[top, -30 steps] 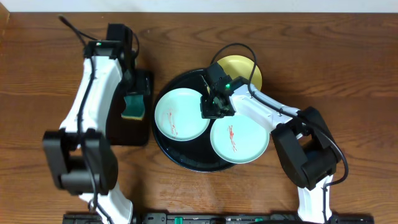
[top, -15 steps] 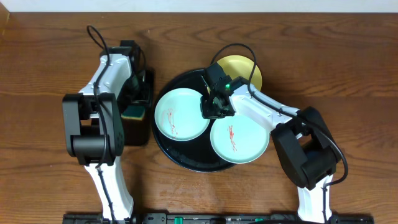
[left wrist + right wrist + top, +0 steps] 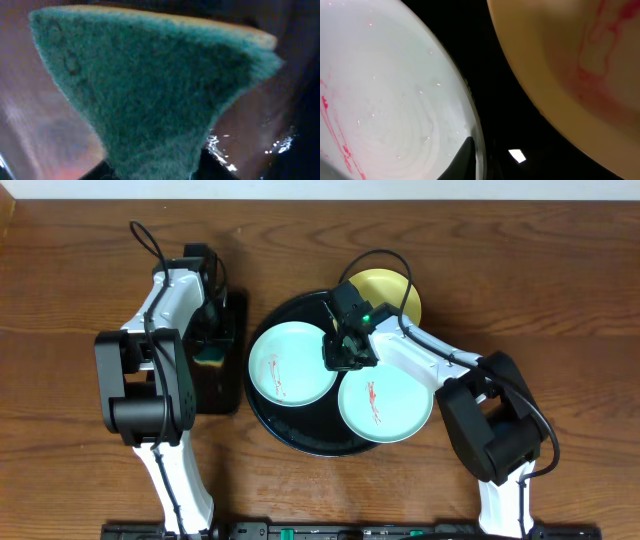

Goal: Clean dirty plates on tray and stack at the side

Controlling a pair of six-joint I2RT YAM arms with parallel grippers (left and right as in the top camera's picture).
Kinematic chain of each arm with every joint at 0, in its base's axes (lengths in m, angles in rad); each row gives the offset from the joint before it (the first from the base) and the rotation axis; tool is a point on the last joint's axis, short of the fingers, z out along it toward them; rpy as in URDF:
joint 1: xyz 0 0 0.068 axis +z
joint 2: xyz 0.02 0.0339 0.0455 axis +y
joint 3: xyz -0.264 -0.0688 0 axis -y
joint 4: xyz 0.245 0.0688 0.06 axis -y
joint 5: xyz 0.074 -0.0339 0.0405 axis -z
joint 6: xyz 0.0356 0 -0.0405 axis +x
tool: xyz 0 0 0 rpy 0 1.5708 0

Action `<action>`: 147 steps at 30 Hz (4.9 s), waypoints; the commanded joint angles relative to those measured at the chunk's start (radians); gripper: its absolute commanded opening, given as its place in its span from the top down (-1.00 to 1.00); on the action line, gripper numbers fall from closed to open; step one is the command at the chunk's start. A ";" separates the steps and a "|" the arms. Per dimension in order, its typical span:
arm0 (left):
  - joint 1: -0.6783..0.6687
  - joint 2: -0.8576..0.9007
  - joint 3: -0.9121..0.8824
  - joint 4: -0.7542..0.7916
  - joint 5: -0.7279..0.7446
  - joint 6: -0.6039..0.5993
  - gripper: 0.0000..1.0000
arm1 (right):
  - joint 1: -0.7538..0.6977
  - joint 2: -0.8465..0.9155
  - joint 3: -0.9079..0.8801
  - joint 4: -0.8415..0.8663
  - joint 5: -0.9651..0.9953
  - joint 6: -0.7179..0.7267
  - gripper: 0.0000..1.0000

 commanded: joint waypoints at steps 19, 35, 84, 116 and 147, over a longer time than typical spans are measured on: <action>-0.021 -0.266 0.019 -0.051 0.344 -0.015 0.85 | 0.003 0.018 0.007 0.008 0.013 0.006 0.76; -0.168 -0.241 -0.358 0.291 0.310 -0.225 0.85 | 0.003 0.018 0.007 0.009 0.013 0.006 0.75; -0.334 -0.241 -0.438 0.384 0.228 -0.303 0.85 | 0.003 0.018 0.007 0.017 0.013 0.006 0.65; -0.323 -0.241 -0.437 0.513 0.186 -0.183 0.85 | 0.003 0.018 0.007 0.021 0.013 0.006 0.62; -0.323 -0.241 -0.437 0.218 0.524 0.055 0.85 | 0.004 0.018 0.007 0.032 0.004 -0.013 0.66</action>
